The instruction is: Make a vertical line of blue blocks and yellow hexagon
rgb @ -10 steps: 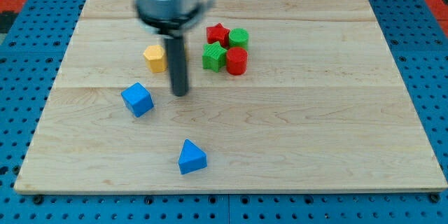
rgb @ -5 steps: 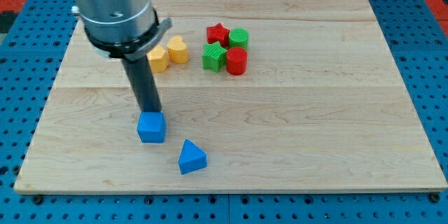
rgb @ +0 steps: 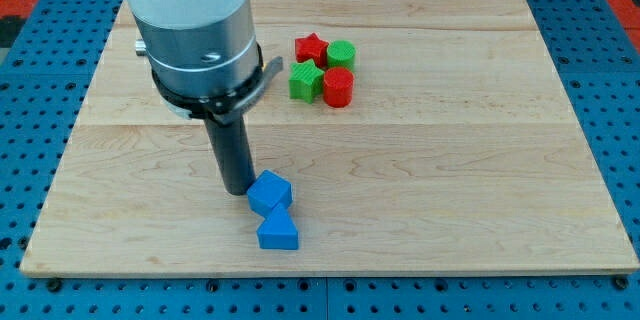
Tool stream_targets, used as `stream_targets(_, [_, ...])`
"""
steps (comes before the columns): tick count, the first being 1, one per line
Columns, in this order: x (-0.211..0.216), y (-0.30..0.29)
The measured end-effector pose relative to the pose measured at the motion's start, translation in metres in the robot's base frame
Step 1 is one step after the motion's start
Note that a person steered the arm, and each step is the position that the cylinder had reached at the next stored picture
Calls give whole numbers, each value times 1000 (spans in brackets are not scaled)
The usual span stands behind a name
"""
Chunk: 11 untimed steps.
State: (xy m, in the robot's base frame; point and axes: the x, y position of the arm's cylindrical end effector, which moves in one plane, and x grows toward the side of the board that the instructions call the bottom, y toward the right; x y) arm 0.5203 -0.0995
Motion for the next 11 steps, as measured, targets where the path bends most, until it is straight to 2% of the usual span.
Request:
stream_targets(1, [-37,-34])
stream_targets(3, [-112,64])
stream_targets(4, [-144,24])
stream_targets(5, [-177,30])
stream_targets(6, [-199,-6])
stream_targets(7, [-195,-53])
stream_targets(8, [-171,-58])
stream_targets(9, [-128,5])
stream_targets(10, [-92,27])
stream_targets(11, [-72,48])
